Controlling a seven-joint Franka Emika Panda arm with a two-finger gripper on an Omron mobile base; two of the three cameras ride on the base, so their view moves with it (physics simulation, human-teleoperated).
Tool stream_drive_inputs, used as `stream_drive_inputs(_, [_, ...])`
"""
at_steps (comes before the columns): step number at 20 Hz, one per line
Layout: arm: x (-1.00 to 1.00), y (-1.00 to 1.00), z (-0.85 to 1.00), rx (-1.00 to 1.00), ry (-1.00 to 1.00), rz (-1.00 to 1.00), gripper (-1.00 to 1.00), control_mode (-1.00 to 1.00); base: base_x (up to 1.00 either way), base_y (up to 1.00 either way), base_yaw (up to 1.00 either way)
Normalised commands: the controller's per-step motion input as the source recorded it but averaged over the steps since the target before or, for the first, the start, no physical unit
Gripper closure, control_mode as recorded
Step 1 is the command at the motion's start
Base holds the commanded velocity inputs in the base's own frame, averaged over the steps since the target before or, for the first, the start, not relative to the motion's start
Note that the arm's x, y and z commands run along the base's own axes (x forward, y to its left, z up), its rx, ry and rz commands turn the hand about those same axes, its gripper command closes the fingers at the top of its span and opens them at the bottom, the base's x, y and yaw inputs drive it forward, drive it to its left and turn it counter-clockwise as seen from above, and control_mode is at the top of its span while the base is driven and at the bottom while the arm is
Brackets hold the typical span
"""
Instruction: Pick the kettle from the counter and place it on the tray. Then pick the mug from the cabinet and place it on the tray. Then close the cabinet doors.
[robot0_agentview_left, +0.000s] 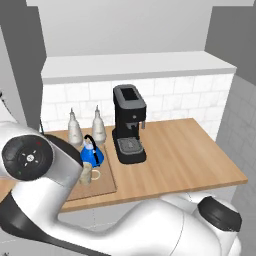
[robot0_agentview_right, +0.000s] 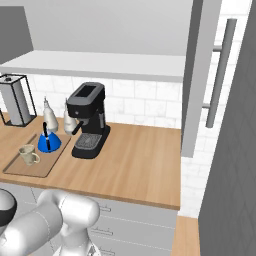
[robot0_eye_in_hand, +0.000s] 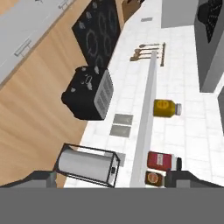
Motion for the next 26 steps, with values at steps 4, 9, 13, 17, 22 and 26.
stream_drive_inputs(4, [0.42, -0.52, 0.00, 0.00, -0.02, -0.18, -1.00, -1.00, 0.00, 0.00, 0.00])
stream_drive_inputs(9, [0.30, -0.82, 0.00, 0.00, 0.00, -0.24, -1.00, -1.00, 0.00, 0.00, 0.00])
stream_drive_inputs(13, [0.29, -0.84, 0.00, 0.00, 0.00, -0.23, -1.00, -1.00, 0.00, 0.00, 0.00])
stream_drive_inputs(17, [0.37, -0.83, 0.00, 0.00, 0.00, -0.18, -1.00, -1.00, 0.00, 0.00, 0.00])
stream_drive_inputs(22, [0.56, -0.78, 0.00, 0.02, 0.00, -0.10, -1.00, -1.00, 0.00, 0.00, 0.00])
stream_drive_inputs(26, [0.67, -0.74, 0.00, 0.02, 0.00, -0.08, -1.00, -1.00, 0.00, 0.00, 0.00])
